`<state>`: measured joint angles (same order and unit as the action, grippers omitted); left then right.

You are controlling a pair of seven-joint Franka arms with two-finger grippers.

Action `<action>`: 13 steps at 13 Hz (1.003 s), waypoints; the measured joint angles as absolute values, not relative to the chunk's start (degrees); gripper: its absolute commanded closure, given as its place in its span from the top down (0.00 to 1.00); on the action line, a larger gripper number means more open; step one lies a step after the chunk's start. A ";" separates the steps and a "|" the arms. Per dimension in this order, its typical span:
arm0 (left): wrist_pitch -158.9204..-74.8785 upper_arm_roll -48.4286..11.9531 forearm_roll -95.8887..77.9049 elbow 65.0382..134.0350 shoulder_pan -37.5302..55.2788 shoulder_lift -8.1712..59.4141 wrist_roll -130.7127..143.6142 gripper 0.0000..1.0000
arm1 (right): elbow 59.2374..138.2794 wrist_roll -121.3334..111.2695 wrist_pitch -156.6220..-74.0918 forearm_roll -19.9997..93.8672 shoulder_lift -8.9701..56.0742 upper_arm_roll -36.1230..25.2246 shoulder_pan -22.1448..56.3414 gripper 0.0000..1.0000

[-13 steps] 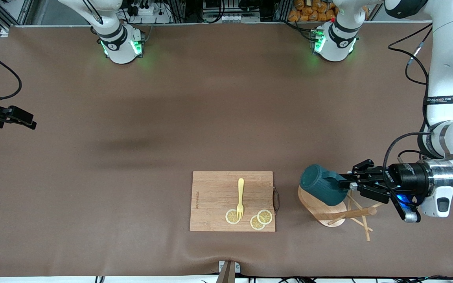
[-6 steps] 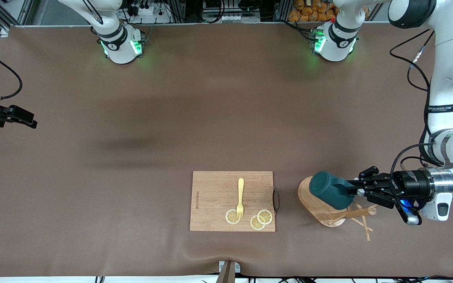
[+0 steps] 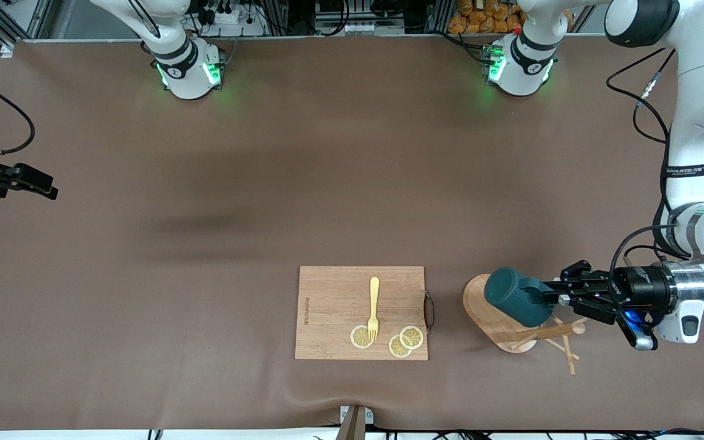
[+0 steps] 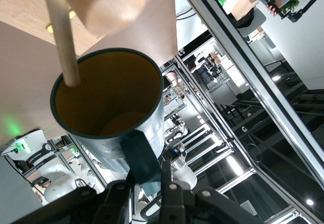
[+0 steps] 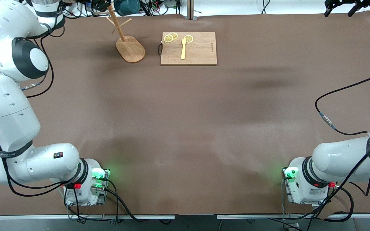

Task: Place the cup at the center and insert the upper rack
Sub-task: 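Hang the mug handle onto a stand peg with the left gripper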

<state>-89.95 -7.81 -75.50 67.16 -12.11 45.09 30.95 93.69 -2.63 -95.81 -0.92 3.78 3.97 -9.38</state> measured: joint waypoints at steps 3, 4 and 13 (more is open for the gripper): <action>-89.88 -6.71 -74.93 67.17 -12.61 45.69 29.77 0.00 | 93.69 -2.63 -95.79 -0.92 3.78 3.97 -9.38 1.00; -89.85 -6.62 -74.48 67.17 -12.67 45.82 29.14 0.00 | 93.69 -2.63 -95.77 -0.92 3.80 3.97 -9.38 1.00; -87.97 -5.41 -74.23 67.37 -13.36 46.80 25.74 0.00 | 93.70 -2.63 -95.92 -0.92 3.84 3.97 -9.38 1.00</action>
<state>-87.97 -5.41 -74.23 67.37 -13.36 46.80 25.74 93.70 -2.63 -95.92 -0.92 3.84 3.97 -9.38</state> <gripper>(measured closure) 0.806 0.000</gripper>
